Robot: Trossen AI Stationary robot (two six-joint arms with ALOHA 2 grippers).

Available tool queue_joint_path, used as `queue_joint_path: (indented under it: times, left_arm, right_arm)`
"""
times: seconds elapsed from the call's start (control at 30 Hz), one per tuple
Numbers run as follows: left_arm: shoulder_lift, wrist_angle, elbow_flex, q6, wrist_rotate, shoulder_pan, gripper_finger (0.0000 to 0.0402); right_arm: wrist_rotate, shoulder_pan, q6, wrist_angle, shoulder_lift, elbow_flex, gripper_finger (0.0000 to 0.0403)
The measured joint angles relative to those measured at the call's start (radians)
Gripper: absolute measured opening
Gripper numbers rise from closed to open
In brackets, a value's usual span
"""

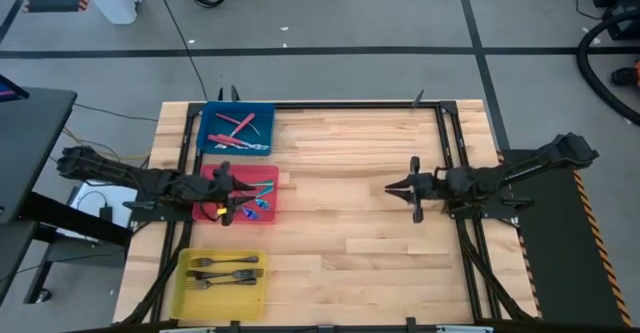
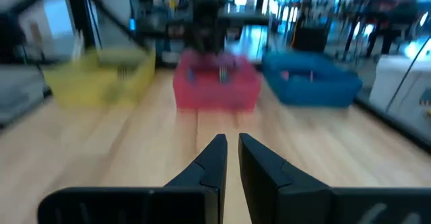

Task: Sort silverware by color (type)
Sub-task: Return to Home Position

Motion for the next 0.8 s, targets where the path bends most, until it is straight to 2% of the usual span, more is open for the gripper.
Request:
queue_joint_path:
  times: [0.37,0.8]
  left_arm:
    - [-0.192,0.0,0.0,0.0,0.0,0.097,0.0125]
    - [-0.398,0.002,0.0,0.0,0.0,0.201,0.0125]
  right_arm:
    - [0.0,-0.005,0.0,0.002,-0.295,0.0,0.0047]
    - [0.0,-0.088,0.0,0.002,-0.565,0.0,0.0047]
